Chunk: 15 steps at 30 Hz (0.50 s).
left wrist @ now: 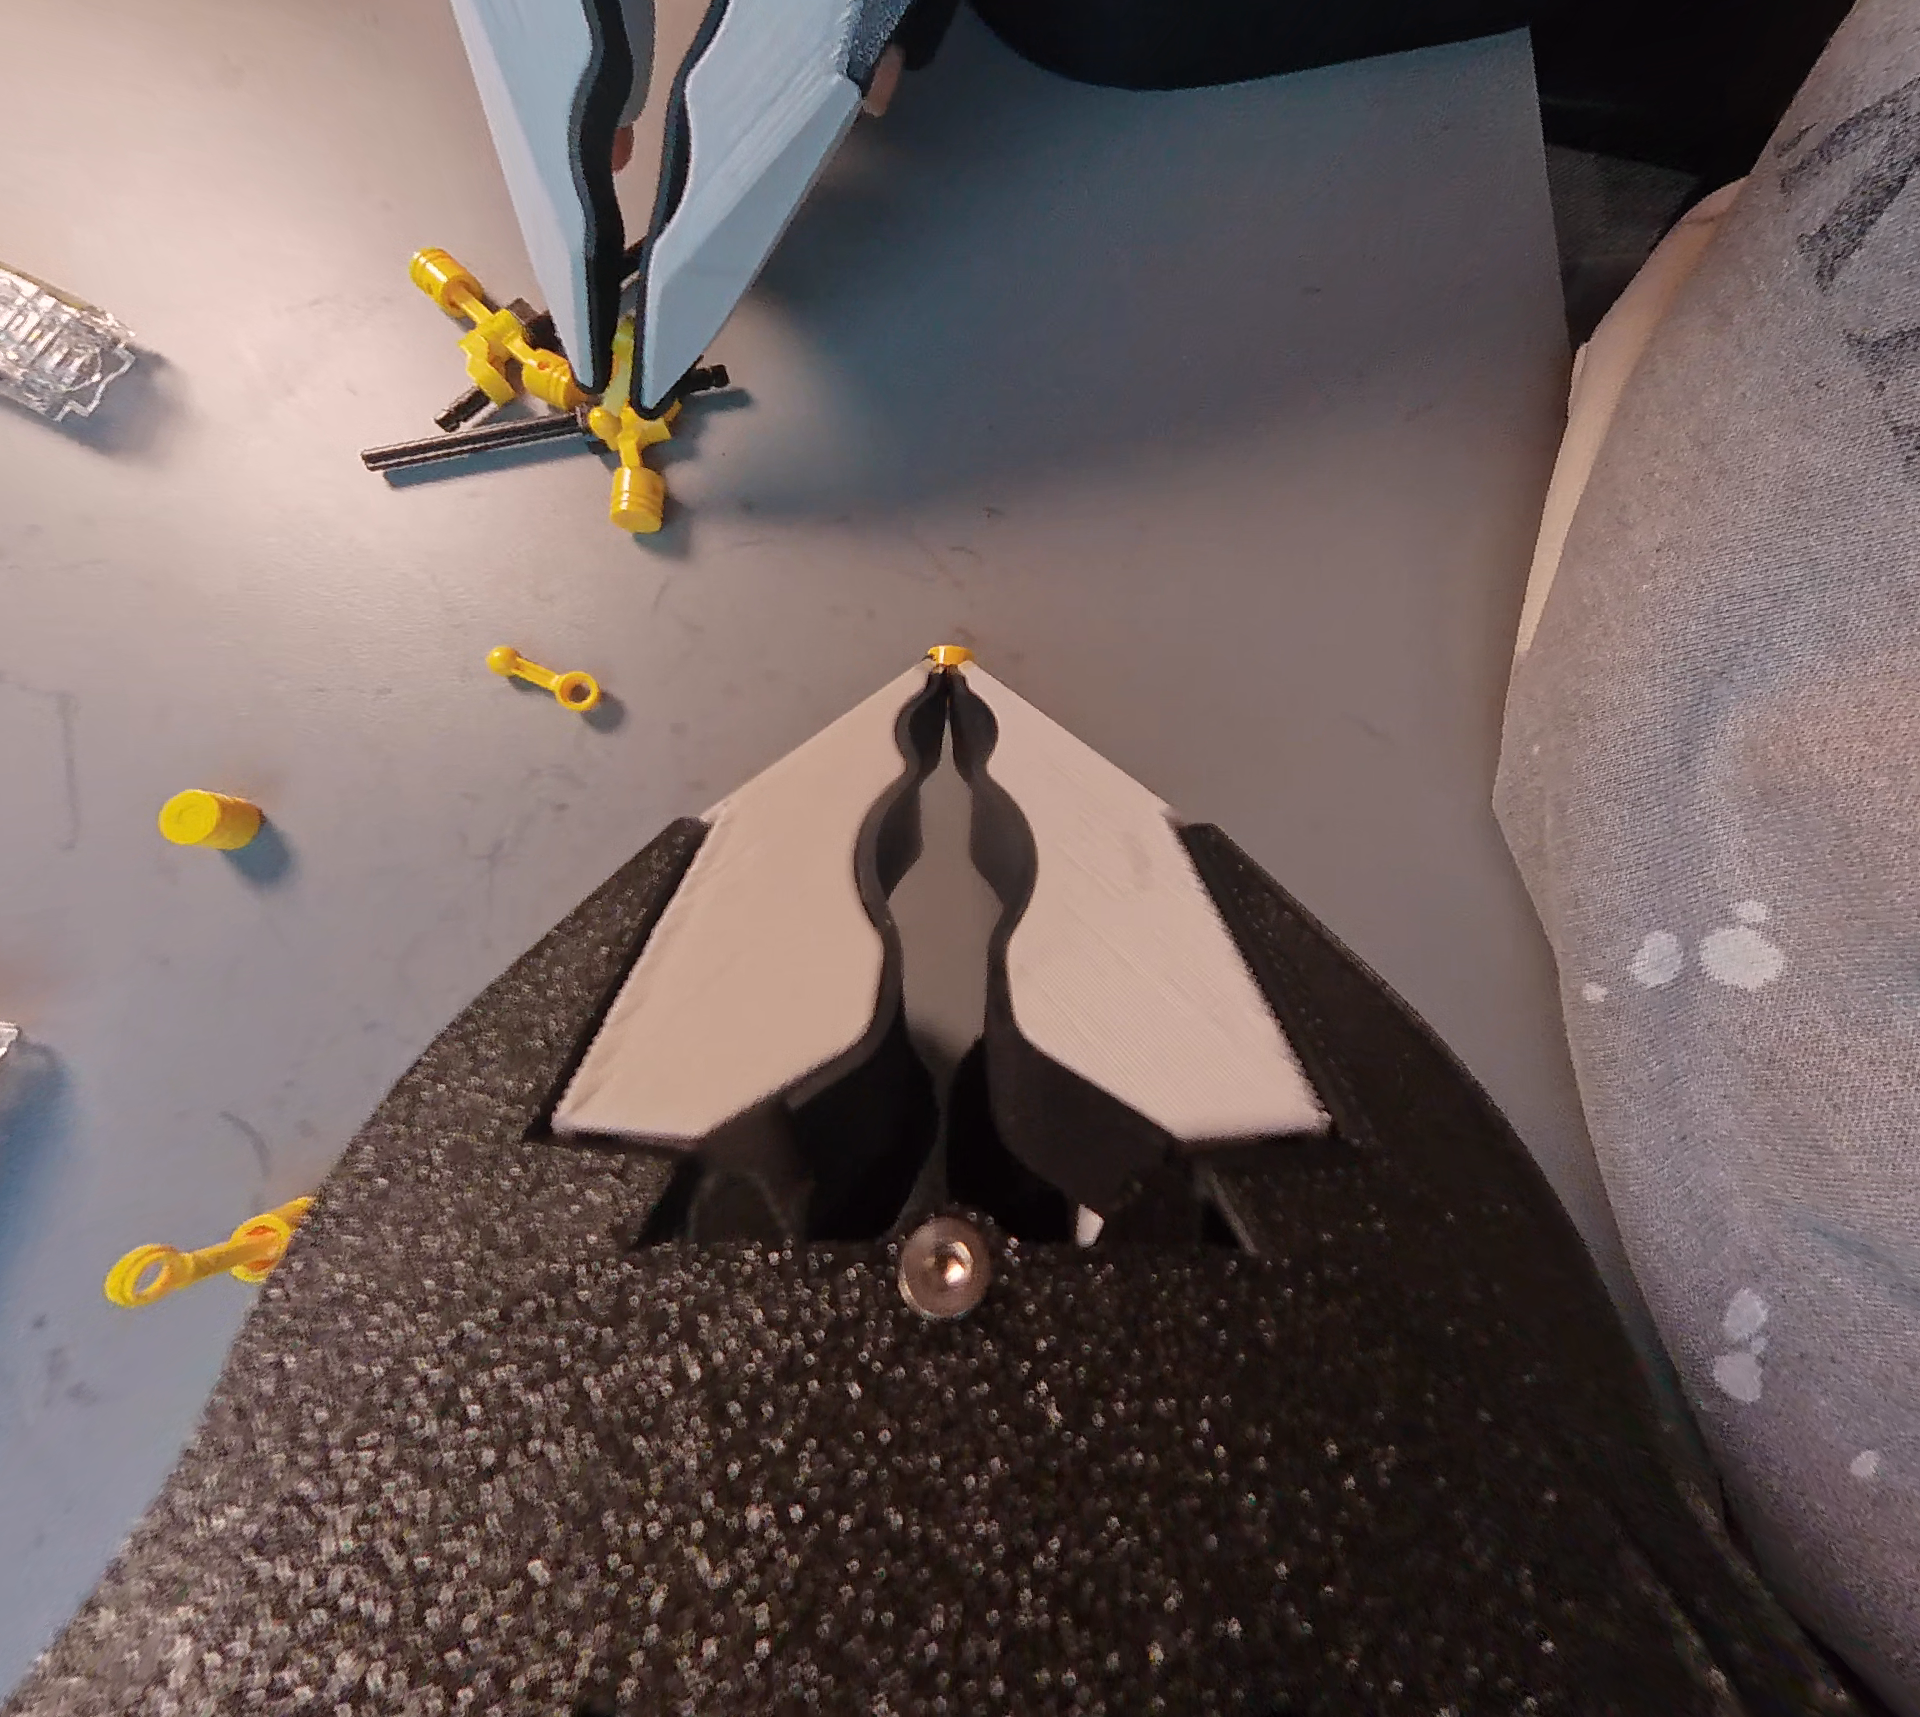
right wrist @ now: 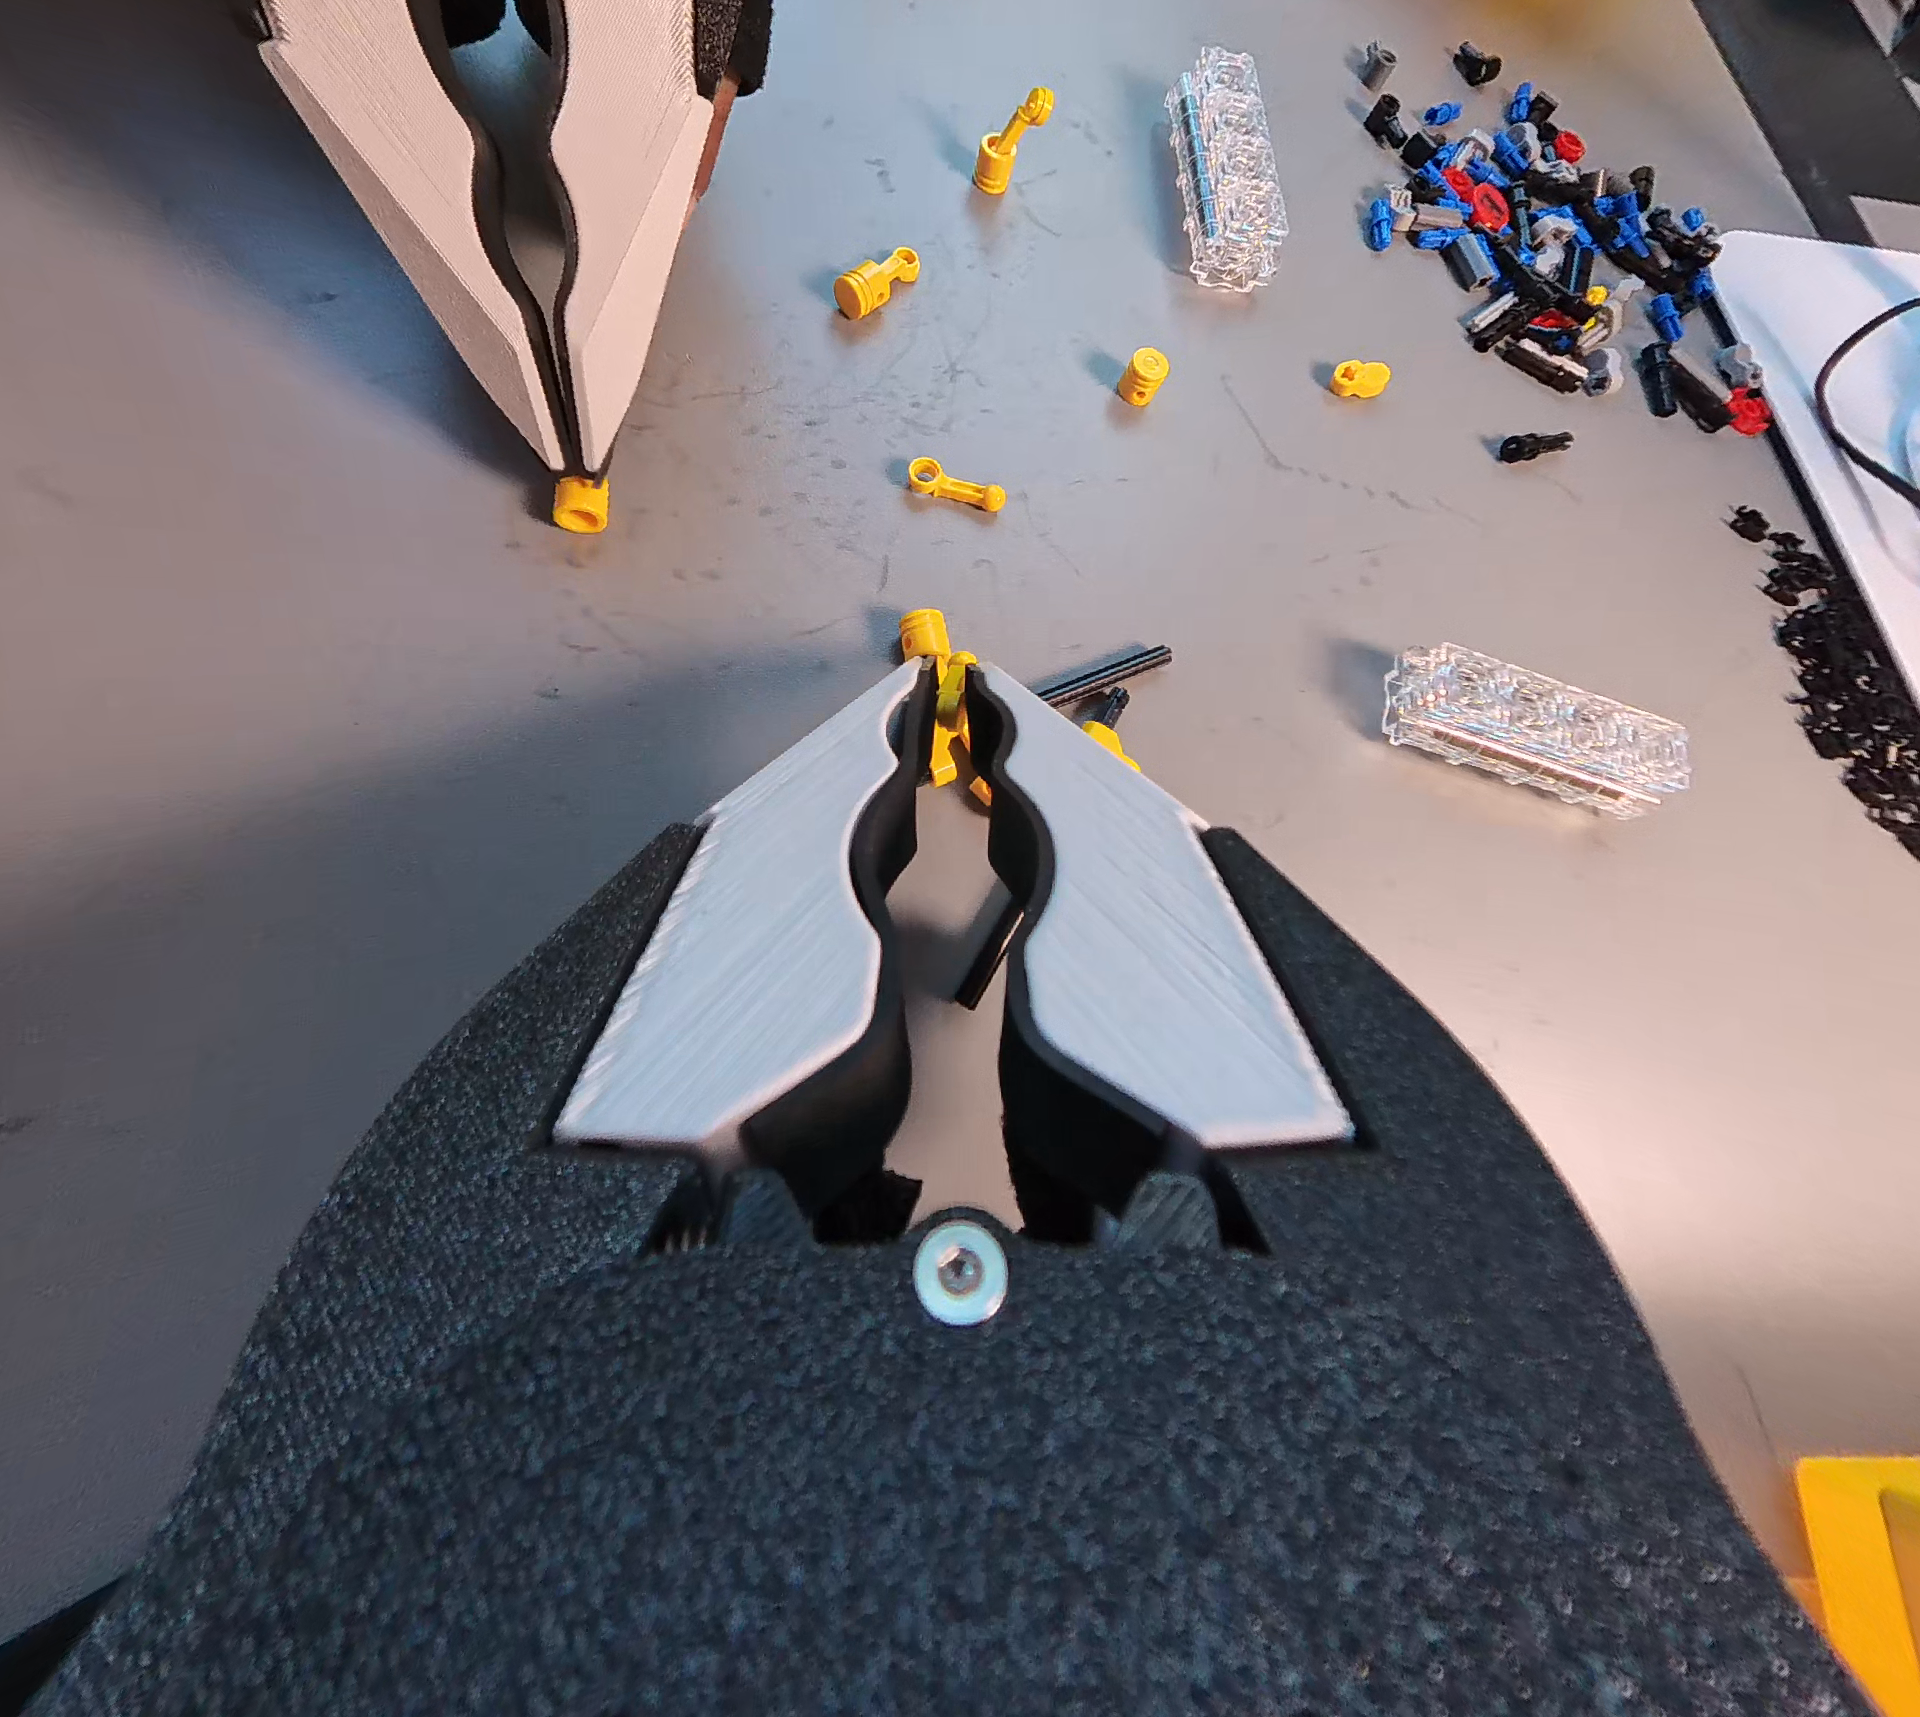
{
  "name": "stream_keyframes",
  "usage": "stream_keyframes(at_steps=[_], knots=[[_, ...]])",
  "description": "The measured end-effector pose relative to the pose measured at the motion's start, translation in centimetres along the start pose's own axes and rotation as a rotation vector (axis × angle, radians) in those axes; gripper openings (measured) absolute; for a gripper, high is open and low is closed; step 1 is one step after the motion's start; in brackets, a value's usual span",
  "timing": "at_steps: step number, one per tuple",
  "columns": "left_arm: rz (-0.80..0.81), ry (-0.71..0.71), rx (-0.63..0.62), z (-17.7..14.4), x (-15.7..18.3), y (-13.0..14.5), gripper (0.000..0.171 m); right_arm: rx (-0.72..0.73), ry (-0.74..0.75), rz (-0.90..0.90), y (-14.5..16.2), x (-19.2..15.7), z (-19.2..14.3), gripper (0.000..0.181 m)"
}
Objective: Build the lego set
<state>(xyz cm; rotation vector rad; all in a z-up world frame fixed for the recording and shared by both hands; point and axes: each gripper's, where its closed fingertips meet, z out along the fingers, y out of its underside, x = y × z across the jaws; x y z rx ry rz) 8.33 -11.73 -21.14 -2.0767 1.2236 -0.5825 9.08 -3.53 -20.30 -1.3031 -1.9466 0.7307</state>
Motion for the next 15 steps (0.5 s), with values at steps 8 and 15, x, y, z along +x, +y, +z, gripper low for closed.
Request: stream_keyframes(at_steps=[8,15], knots=[[-0.029,-0.004,-0.003,-0.8,-0.3,0.7,0.000,0.003,-0.001,0.001,0.0,0.0,0.0,0.005],[-0.095,0.000,-0.023,-1.3,-0.5,2.3,0.000,0.001,0.000,0.004,0.0,0.0,0.0,0.005]])
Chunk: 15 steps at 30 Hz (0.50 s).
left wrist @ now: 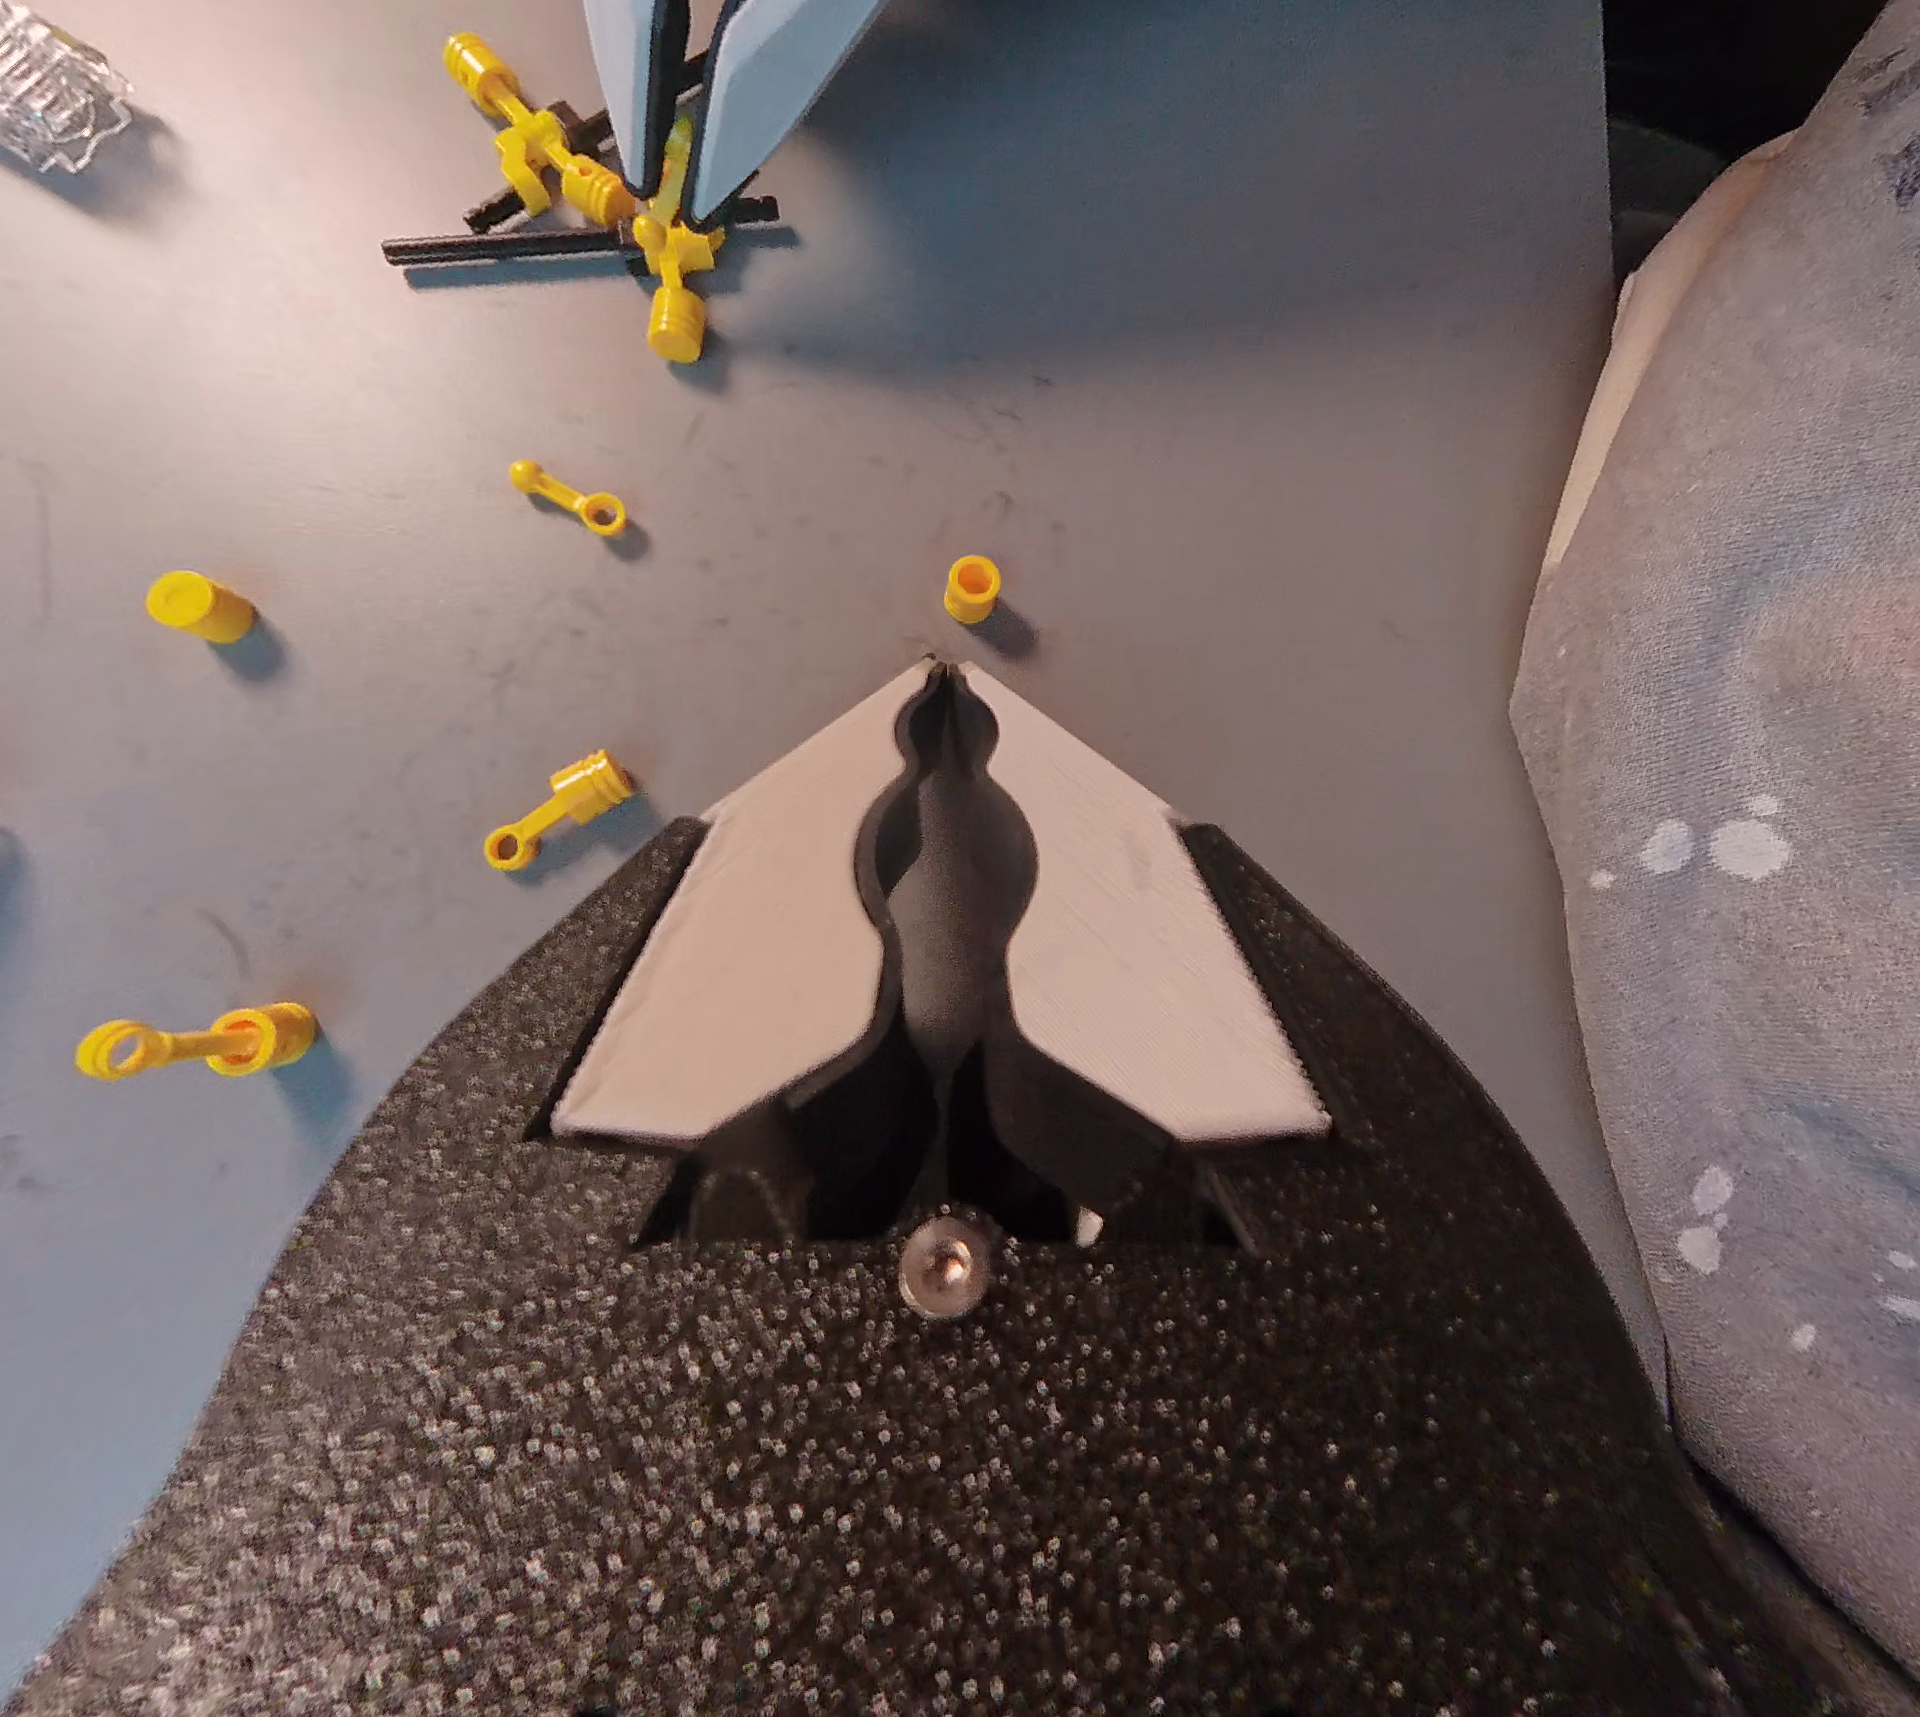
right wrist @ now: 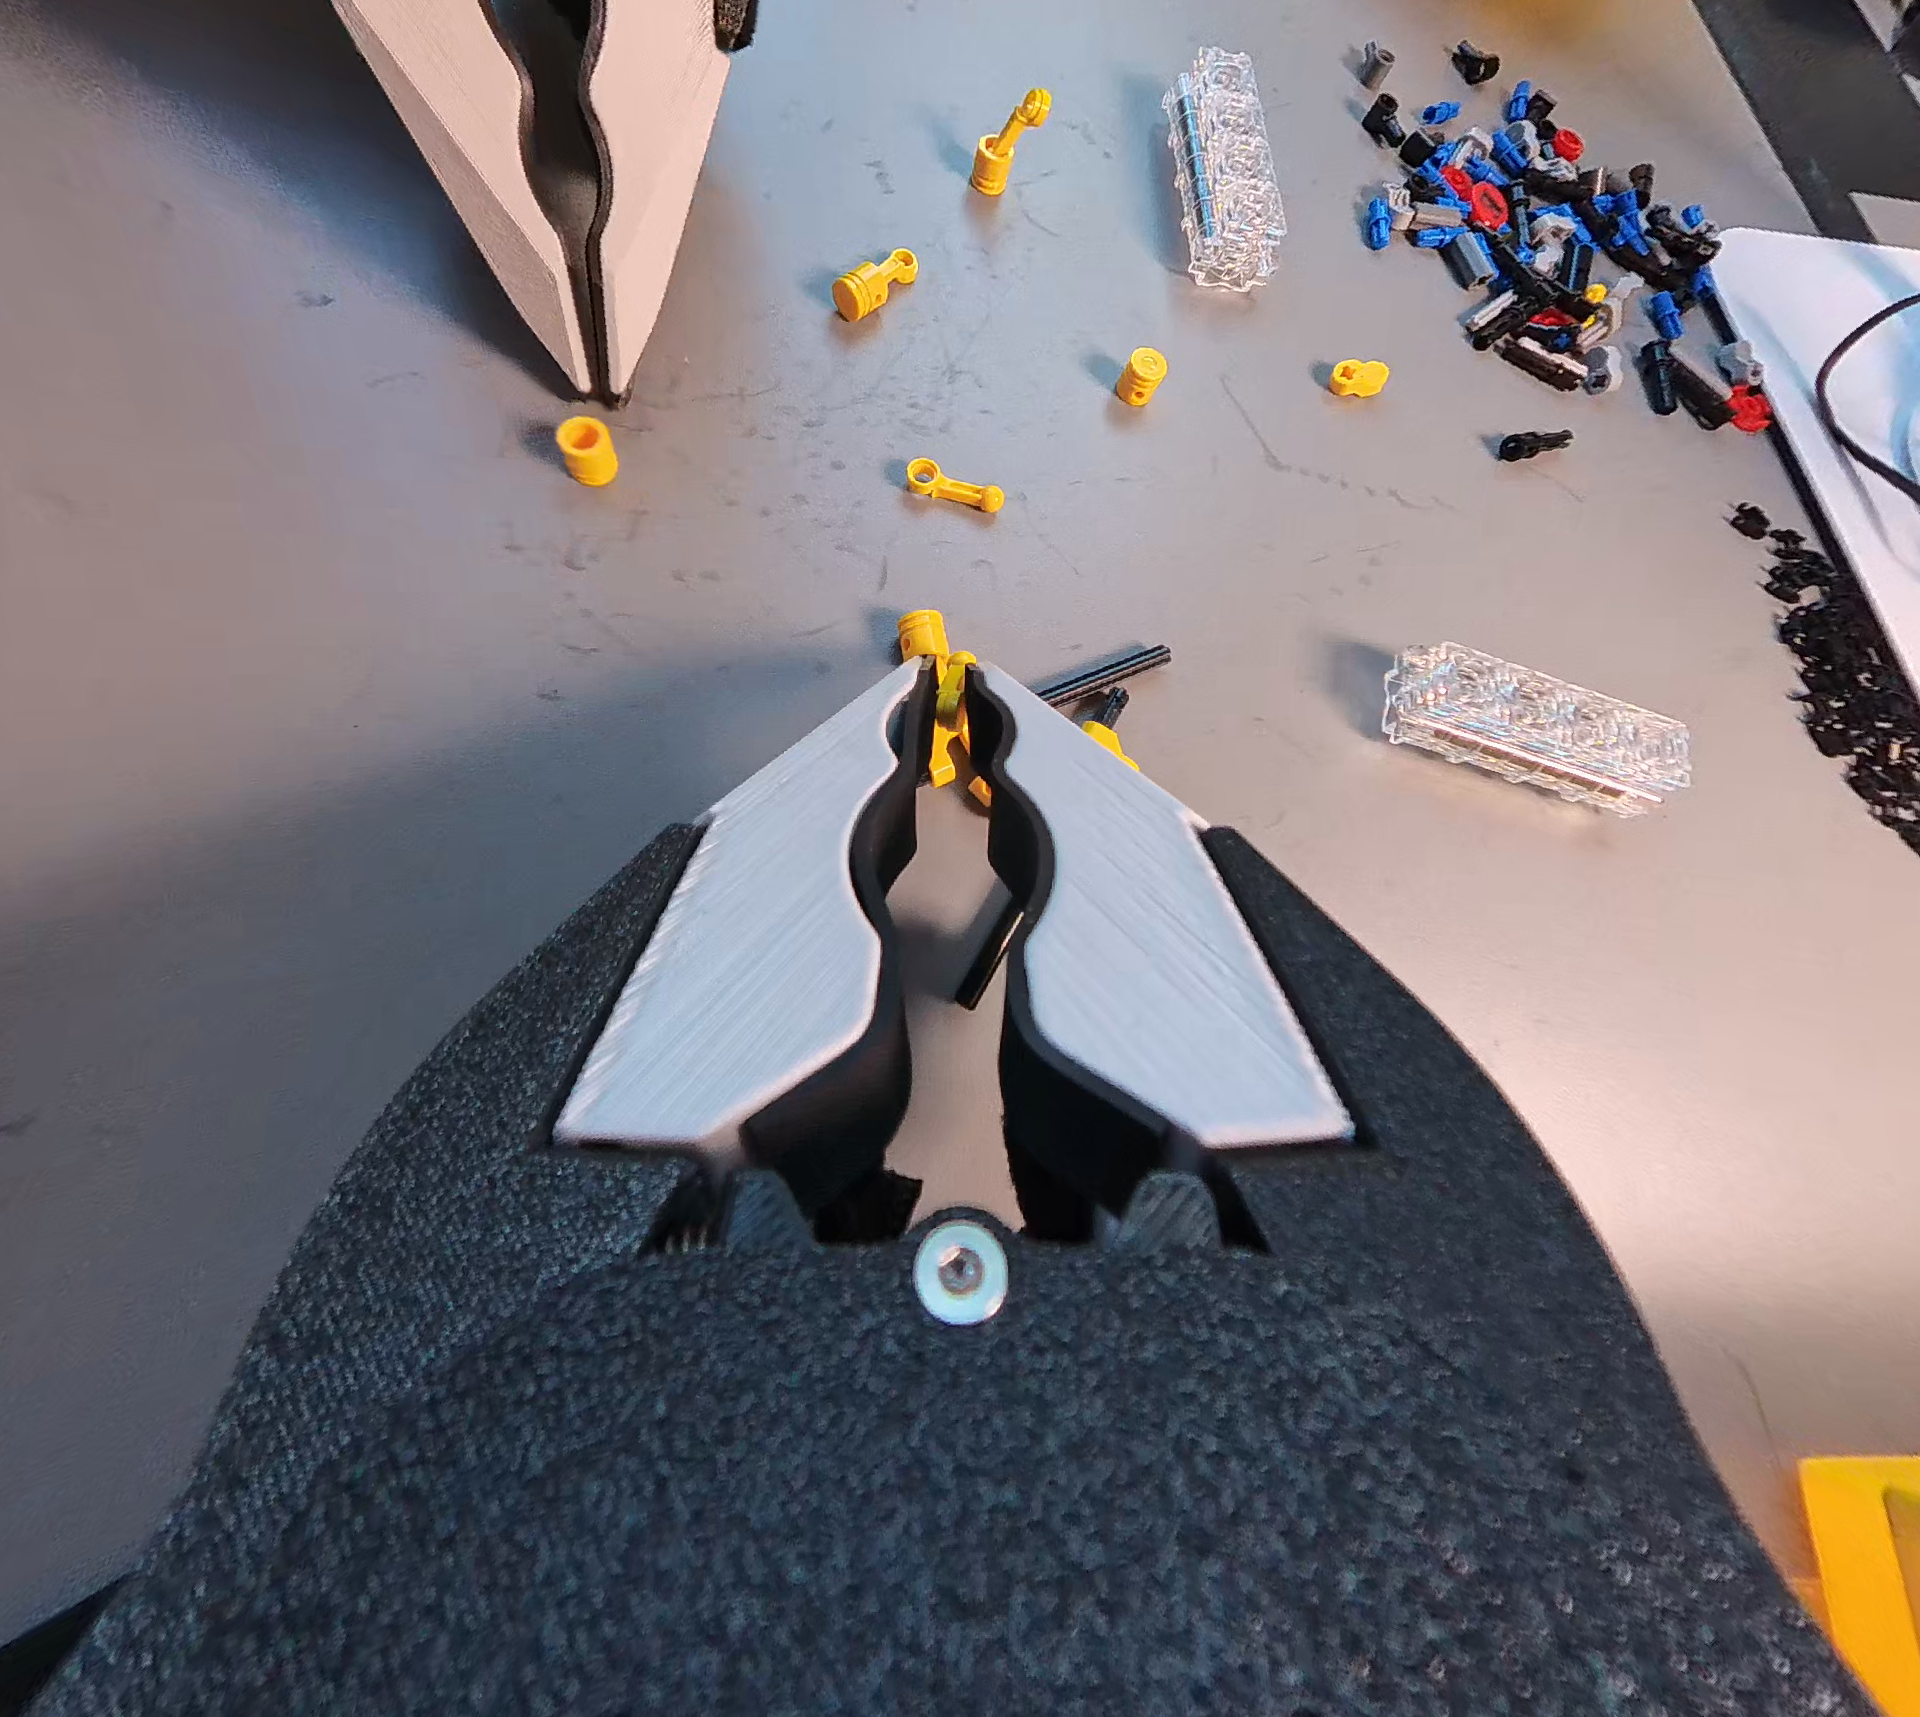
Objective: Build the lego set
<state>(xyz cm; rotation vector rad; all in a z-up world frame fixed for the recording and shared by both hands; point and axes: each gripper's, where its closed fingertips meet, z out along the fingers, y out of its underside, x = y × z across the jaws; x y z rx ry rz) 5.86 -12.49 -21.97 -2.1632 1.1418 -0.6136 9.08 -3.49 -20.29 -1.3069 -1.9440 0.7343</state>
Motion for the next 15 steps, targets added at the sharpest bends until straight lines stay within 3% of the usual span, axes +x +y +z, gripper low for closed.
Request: stream_keyframes(at_steps=[5,9,15], knots=[[0.006,-0.001,0.017,-0.2,0.2,-0.3,0.001,-0.001,-0.001,0.002,0.0,0.0,0.0,0.005],[0.027,0.024,0.033,0.0,0.3,-0.6,0.012,0.015,-0.011,0.003,-0.2,-0.1,-0.2,0.005],[0.080,0.032,0.042,1.1,-0.1,-1.7,0.007,0.104,-0.108,0.003,-1.9,-1.7,-1.1,0.005]])
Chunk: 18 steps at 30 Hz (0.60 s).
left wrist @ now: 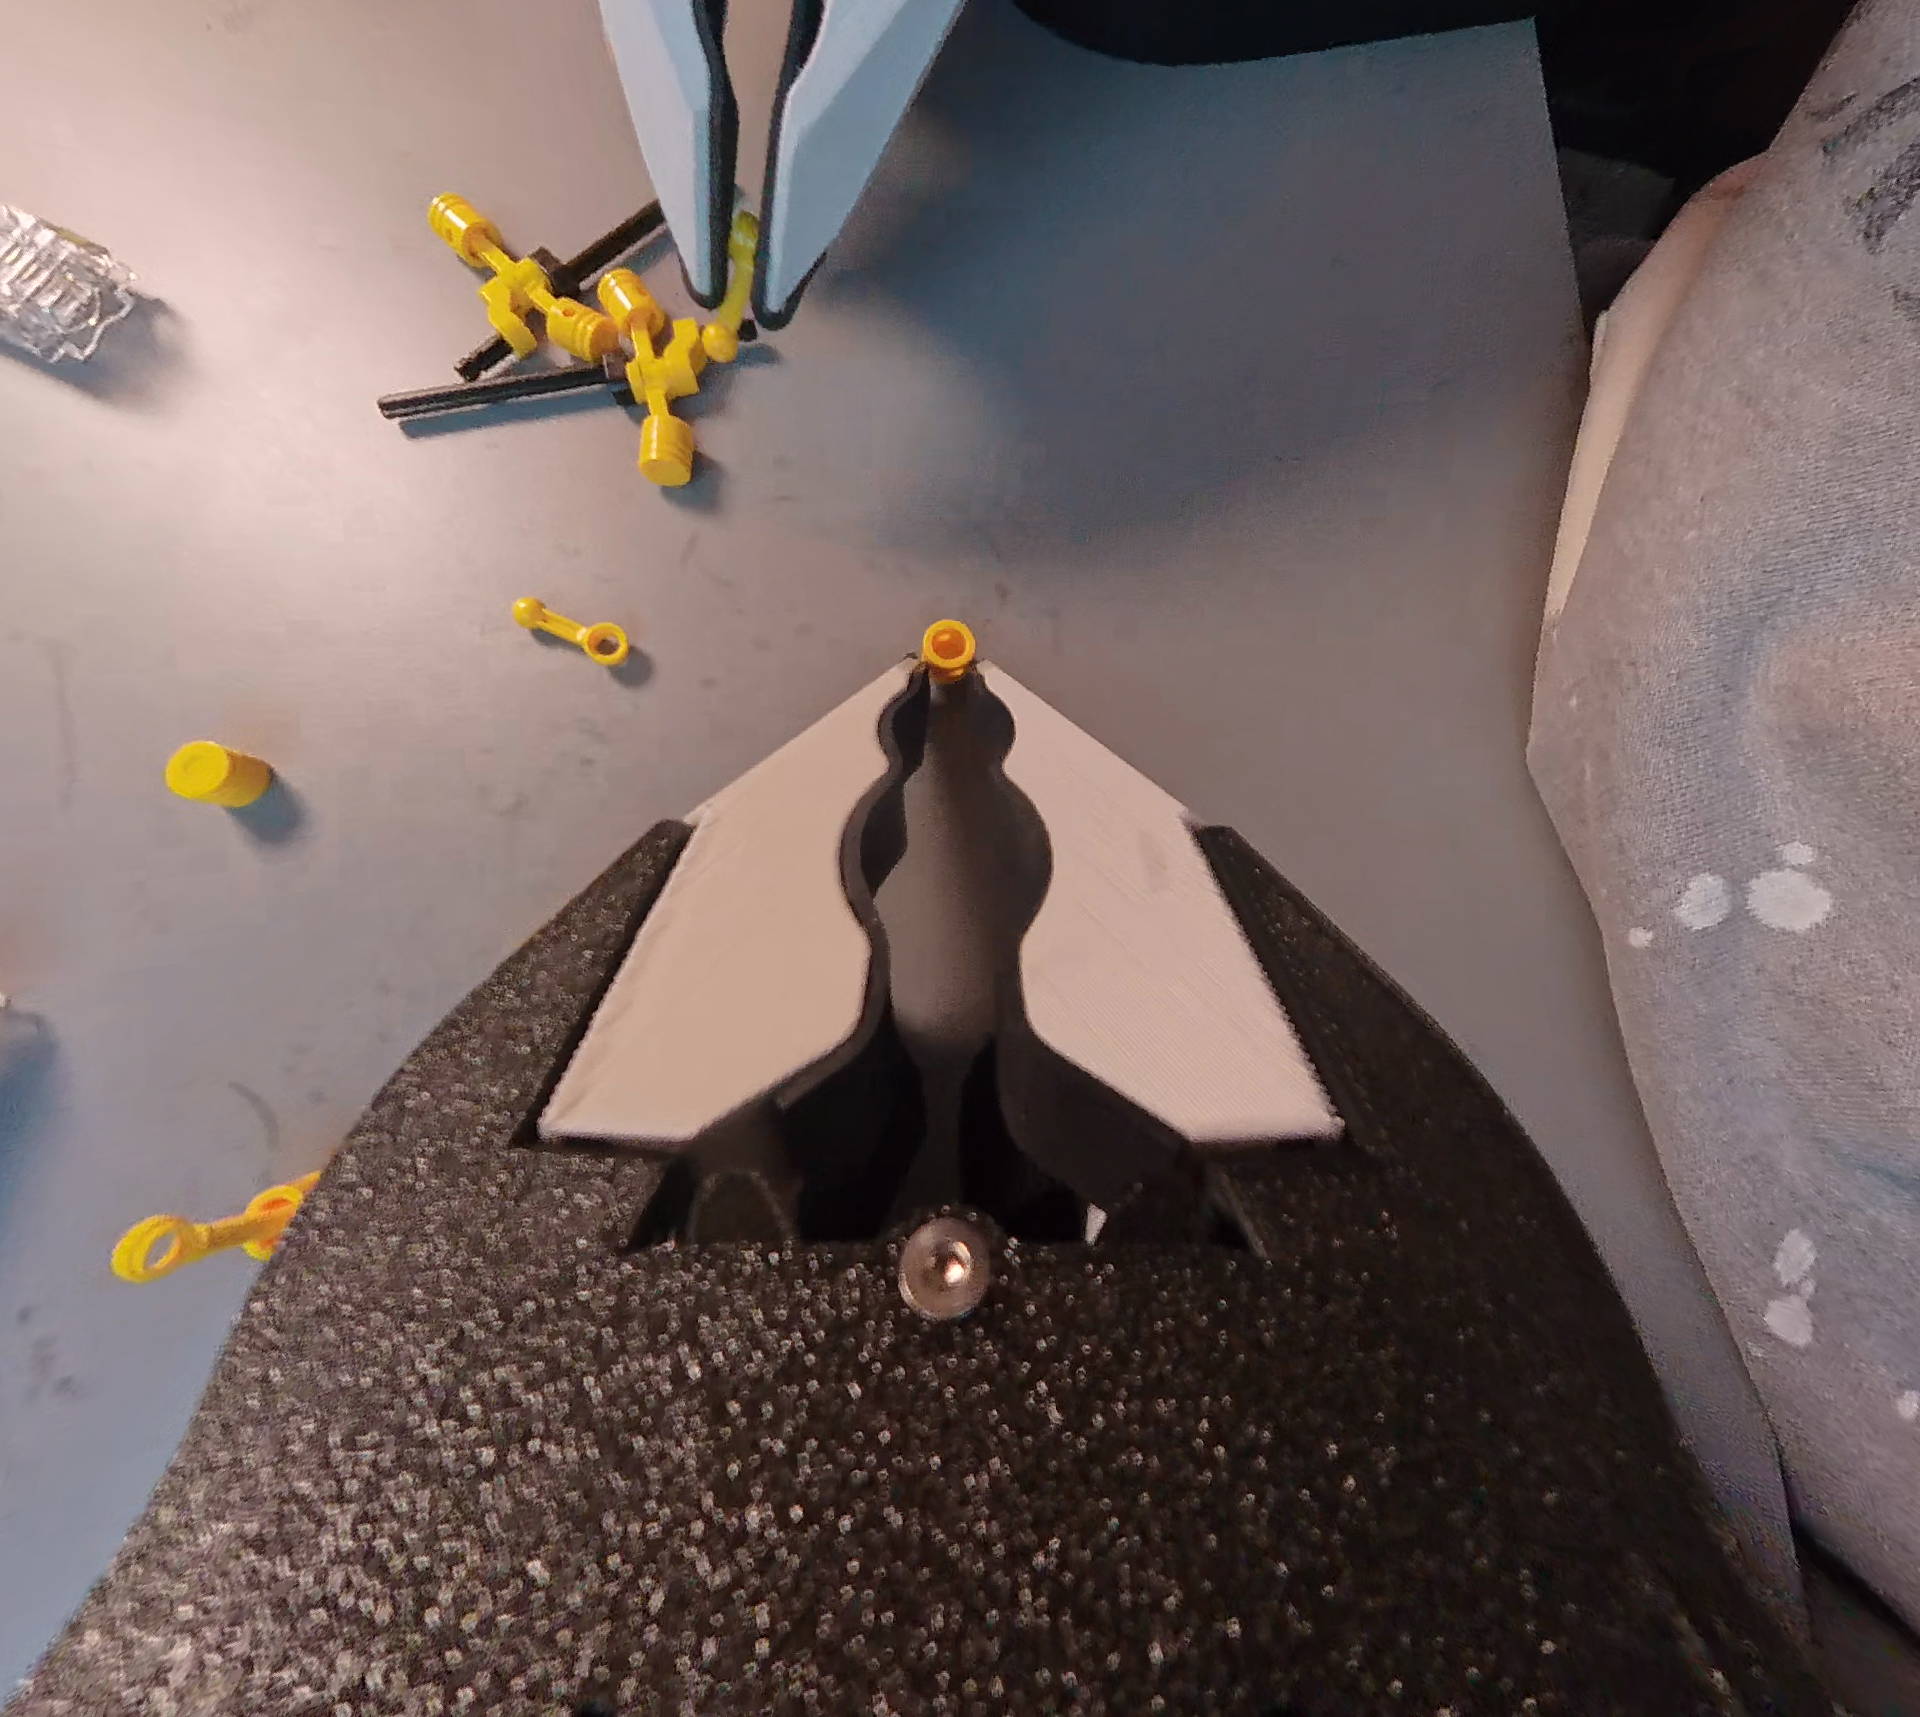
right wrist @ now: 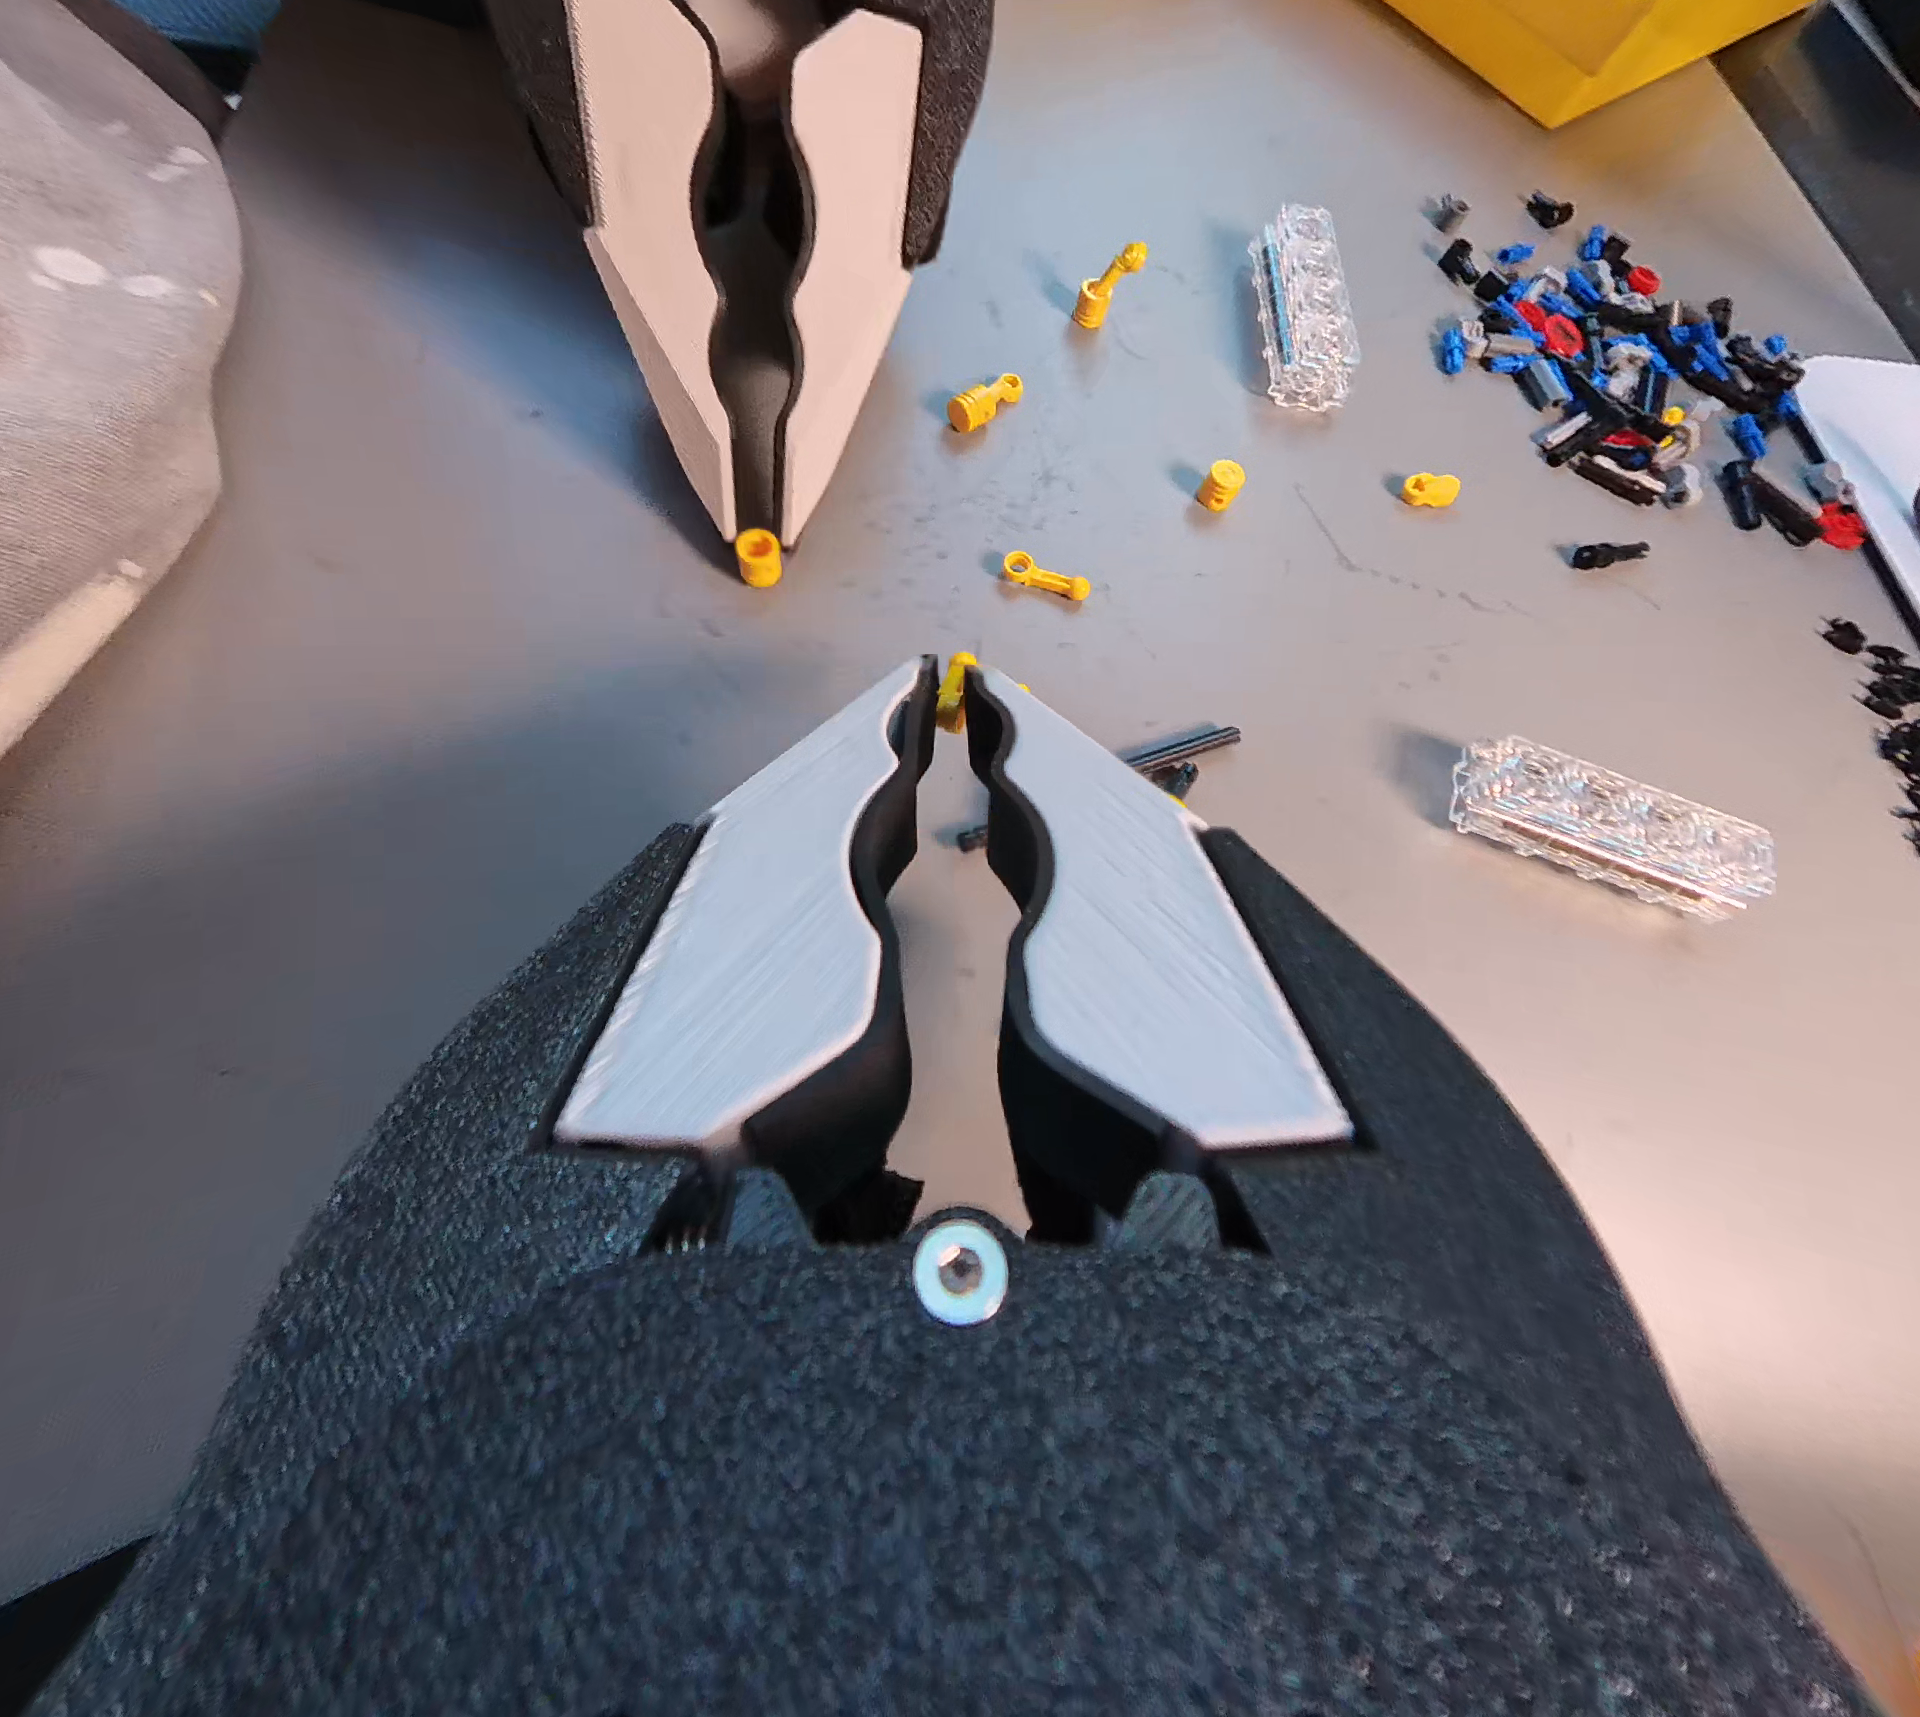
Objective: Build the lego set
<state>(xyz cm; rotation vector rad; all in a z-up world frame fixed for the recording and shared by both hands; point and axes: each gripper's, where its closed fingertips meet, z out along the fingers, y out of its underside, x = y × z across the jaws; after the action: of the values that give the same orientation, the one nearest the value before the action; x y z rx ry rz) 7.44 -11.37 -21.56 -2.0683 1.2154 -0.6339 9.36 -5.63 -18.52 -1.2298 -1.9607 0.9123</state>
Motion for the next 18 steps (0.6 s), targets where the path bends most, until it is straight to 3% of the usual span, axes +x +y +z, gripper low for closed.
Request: stream_keyframes(at_steps=[9,18], knots=[[0.071,0.037,0.005,1.5,-0.3,-1.4,0.012,-0.048,-0.065,-0.019,-0.9,-1.7,-0.1,0.005],[0.116,0.071,0.090,0.1,-0.2,-1.8,0.014,-0.303,-0.174,-0.032,-0.6,-4.0,1.0,0.004]])
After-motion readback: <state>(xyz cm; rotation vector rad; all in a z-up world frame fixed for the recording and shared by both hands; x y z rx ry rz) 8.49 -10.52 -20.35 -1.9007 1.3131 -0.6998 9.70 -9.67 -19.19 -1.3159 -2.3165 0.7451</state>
